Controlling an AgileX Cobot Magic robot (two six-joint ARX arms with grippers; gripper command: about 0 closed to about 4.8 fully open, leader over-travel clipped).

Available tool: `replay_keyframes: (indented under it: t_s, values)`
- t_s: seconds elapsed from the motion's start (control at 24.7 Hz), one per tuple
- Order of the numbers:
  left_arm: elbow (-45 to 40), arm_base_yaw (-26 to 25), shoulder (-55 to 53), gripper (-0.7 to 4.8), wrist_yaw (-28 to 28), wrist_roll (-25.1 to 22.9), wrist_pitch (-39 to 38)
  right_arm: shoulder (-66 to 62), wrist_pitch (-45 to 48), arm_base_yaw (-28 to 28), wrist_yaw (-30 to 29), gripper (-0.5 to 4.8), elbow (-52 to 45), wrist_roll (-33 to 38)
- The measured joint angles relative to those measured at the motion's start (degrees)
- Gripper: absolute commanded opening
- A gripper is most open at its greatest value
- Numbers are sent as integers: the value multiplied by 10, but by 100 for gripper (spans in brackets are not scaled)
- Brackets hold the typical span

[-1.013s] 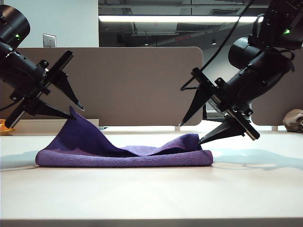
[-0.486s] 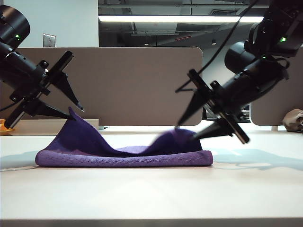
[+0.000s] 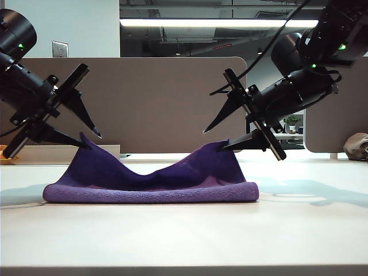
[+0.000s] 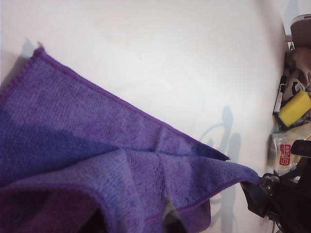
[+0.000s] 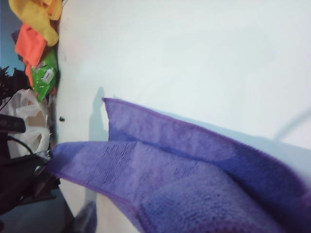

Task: Fold the bottom of the cloth upward, then fold it vertically to form a square shape.

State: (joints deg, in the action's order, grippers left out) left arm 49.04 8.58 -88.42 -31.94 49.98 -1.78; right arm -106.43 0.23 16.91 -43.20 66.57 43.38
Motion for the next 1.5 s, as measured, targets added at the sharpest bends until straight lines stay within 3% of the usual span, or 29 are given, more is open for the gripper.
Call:
replay_keyframes:
  t_s: [0.49,0.81,1.18,1.5]
  values:
    - [0,0,0,121,3,-2,-7,0,47,-1,61,266,0,29]
    - [0,0,0,121,24,0,-7,0,52,-2,60,266,0,70]
    - [0,0,0,113,26,61,56,0,64,-2,28,266,0,123]
    - [0,0,0,110,40,75,69,20,118,-4,26,265,9,152]
